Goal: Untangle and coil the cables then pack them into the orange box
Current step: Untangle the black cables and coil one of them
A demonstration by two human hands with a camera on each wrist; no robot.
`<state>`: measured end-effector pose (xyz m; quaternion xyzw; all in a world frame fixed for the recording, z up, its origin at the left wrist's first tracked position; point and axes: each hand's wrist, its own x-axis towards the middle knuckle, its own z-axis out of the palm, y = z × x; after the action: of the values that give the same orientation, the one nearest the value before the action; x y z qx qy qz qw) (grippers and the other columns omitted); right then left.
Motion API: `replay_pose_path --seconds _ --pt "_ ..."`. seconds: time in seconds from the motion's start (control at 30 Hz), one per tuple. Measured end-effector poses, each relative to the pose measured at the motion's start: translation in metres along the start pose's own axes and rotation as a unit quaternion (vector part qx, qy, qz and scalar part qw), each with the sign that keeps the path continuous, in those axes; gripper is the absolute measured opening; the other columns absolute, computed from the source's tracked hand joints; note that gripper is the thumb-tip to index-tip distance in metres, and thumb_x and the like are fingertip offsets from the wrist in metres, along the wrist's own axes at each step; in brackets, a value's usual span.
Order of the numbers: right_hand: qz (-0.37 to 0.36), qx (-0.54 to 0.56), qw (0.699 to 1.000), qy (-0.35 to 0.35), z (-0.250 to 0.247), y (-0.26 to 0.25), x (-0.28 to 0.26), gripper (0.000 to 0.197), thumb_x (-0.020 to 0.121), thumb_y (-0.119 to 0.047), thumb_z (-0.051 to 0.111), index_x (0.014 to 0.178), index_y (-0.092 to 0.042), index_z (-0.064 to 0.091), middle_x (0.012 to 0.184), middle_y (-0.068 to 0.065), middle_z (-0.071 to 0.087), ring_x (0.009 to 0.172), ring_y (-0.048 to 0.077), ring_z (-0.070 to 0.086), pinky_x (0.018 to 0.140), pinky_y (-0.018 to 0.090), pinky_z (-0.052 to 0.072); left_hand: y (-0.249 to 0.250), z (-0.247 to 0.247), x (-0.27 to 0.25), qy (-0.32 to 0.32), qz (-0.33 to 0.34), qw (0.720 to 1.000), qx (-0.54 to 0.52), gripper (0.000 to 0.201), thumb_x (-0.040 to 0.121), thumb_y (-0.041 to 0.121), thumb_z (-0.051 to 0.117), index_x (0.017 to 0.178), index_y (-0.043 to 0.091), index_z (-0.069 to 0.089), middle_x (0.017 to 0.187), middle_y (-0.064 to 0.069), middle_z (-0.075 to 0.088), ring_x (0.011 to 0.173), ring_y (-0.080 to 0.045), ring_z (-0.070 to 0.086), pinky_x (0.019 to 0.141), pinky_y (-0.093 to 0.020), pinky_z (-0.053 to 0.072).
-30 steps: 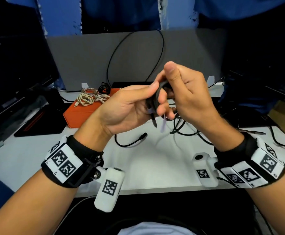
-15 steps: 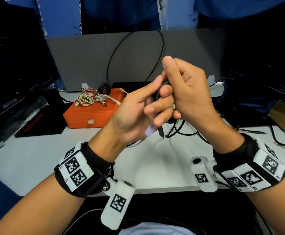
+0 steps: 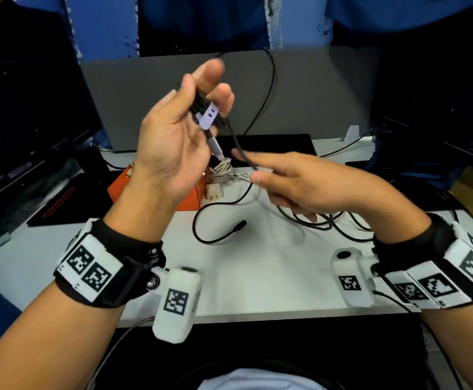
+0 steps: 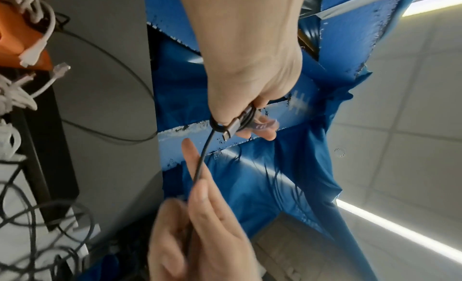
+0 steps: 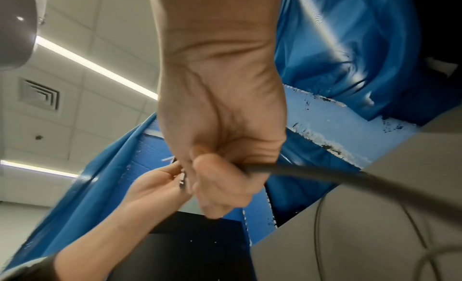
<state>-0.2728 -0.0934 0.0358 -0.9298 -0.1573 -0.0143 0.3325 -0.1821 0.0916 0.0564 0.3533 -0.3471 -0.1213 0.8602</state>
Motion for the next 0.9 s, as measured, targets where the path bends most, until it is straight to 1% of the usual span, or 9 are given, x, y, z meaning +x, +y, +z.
replay_pose_path --seconds 0.1,0.2,0.33,0.47,0.53,0.67,0.77,0.83,0.9 --pt "-0.03 -0.067 0.996 -0.048 0.005 -0.012 -0.004 0.032 0.109 -0.034 0.046 0.139 -0.034 0.058 0.053 -0.017 0.048 0.049 0.002 0.048 0.055 0.013 0.04 -0.009 0.0 -0.001 0.004 0.059 0.947 0.316 0.041 0.112 0.018 0.032 0.147 0.001 0.044 0.137 -0.001 0.063 0.091 -0.01 0.072 0.09 -0.025 0.052" --pt "-0.057 -0.092 0.994 0.012 -0.002 -0.017 -0.007 0.029 0.106 -0.034 0.054 0.114 -0.011 0.069 0.067 -0.001 0.057 0.06 0.013 0.049 0.061 0.028 0.042 -0.016 0.0 -0.004 -0.048 0.04 0.829 0.556 0.038 0.111 0.024 0.036 0.141 0.013 0.056 0.144 0.01 0.055 0.093 -0.006 0.072 0.088 -0.022 0.052" --pt "-0.055 -0.054 0.985 0.155 -0.014 -0.014 -0.009 0.024 0.097 -0.045 0.062 0.09 -0.025 0.073 0.078 0.01 0.071 0.076 0.031 0.065 0.071 0.048 0.054 -0.015 -0.002 -0.007 -0.123 -0.054 0.749 0.649 0.033 0.109 0.032 0.039 0.13 0.018 0.06 0.104 0.021 0.069 0.093 -0.009 0.068 0.086 -0.016 0.047" --pt "-0.063 0.025 0.963 0.261 -0.017 -0.007 -0.004 0.015 0.097 -0.028 0.071 0.092 -0.013 0.071 0.08 0.003 0.076 0.073 0.013 0.069 0.073 0.034 0.055 -0.009 0.006 -0.013 -0.19 -0.133 0.845 0.482 0.045 0.111 0.031 0.034 0.088 0.026 0.072 0.072 -0.008 0.073 0.049 -0.033 0.048 0.055 -0.04 0.045" --pt "-0.073 0.046 0.959 0.27 -0.015 -0.005 0.001 0.016 0.1 -0.027 0.067 0.099 -0.012 0.071 0.082 0.002 0.075 0.077 0.01 0.07 0.076 0.031 0.055 -0.008 0.004 -0.014 -0.206 -0.15 0.887 0.385 0.05 0.111 0.03 0.033 0.088 0.023 0.077 0.061 -0.015 0.064 0.041 -0.026 0.039 0.048 -0.037 0.034" --pt "-0.082 -0.018 0.967 0.242 -0.004 -0.003 0.005 0.036 0.108 -0.045 0.04 0.106 -0.023 0.067 0.094 -0.007 0.07 0.098 0.017 0.067 0.093 0.05 0.051 -0.01 0.0 -0.015 -0.225 -0.17 0.931 0.23 0.04 0.111 0.023 0.027 0.093 0.005 0.058 0.046 0.004 0.044 0.036 -0.011 0.04 0.058 -0.03 0.045" --pt "-0.083 0.048 0.963 0.252 0.01 -0.006 0.009 0.047 0.108 -0.054 0.03 0.096 -0.017 0.057 0.089 0.01 0.065 0.084 0.031 0.065 0.076 0.055 0.05 -0.016 0.006 -0.02 -0.237 -0.196 0.946 0.102 0.036 0.11 0.023 0.023 0.087 0.013 0.048 0.047 0.011 0.046 0.043 -0.008 0.051 0.072 -0.028 0.052" --pt "-0.084 0.128 0.953 0.259 0.015 -0.007 0.011 0.054 0.104 -0.059 0.032 0.092 -0.012 0.054 0.082 0.018 0.066 0.073 0.04 0.063 0.061 0.045 0.045 -0.022 0.008 -0.021 -0.246 -0.211 0.945 0.04 0.034 0.107 0.026 0.028 0.086 0.014 0.052 0.05 0.009 0.052 0.056 -0.013 0.061 0.084 -0.032 0.054" --pt "-0.083 0.128 0.953 0.261 0.015 -0.006 0.011 0.054 0.104 -0.057 0.033 0.09 -0.011 0.057 0.074 0.014 0.07 0.058 0.024 0.06 0.058 0.033 0.041 -0.022 0.011 -0.023 -0.253 -0.225 0.941 0.004 0.041 0.105 0.031 0.03 0.083 0.015 0.06 0.056 0.003 0.062 0.072 -0.02 0.068 0.094 -0.035 0.053"
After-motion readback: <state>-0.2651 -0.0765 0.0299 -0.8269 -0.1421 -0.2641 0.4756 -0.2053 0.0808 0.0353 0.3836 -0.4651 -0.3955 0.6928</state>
